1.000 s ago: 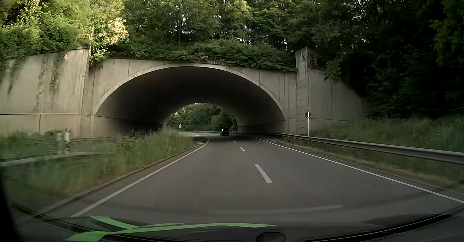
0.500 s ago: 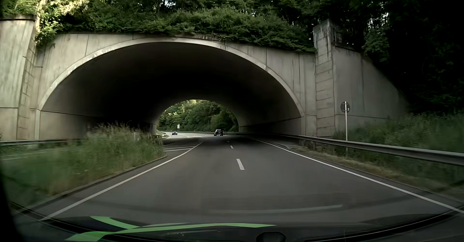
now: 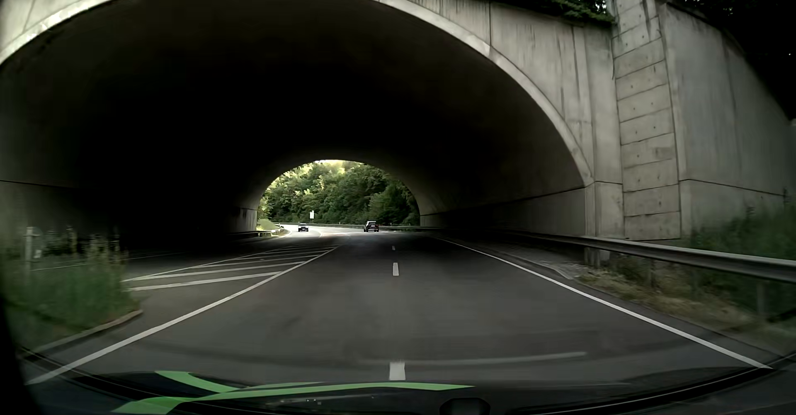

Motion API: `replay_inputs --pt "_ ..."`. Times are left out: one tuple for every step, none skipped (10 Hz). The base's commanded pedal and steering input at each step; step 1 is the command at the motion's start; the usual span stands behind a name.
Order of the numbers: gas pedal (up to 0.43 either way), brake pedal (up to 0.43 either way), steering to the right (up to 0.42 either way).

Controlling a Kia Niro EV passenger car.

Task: Follow the waypoints while adhering to traffic rules and regulations

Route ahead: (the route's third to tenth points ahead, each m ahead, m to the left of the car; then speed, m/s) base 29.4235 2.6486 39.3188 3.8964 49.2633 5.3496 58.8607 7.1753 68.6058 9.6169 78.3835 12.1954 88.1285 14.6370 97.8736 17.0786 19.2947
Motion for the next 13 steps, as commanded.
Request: replay_inputs --pt "0.35 0.0 -0.016" --pt "0.35 0.0 -0.016" --pt "0.319 0.0 -0.016" --pt "0.311 0.0 -0.017" --pt "0.311 0.0 -0.018" --pt "0.311 0.0 -0.018" --pt "0.319 0.0 -0.018" --pt "0.319 0.0 -0.018" --pt "0.339 0.0 -0.018" --pt "0.339 0.0 -0.018" --pt "0.35 0.0 -0.018" --pt "0.35 0.0 -0.018" --pt "0.35 0.0 -0.018"
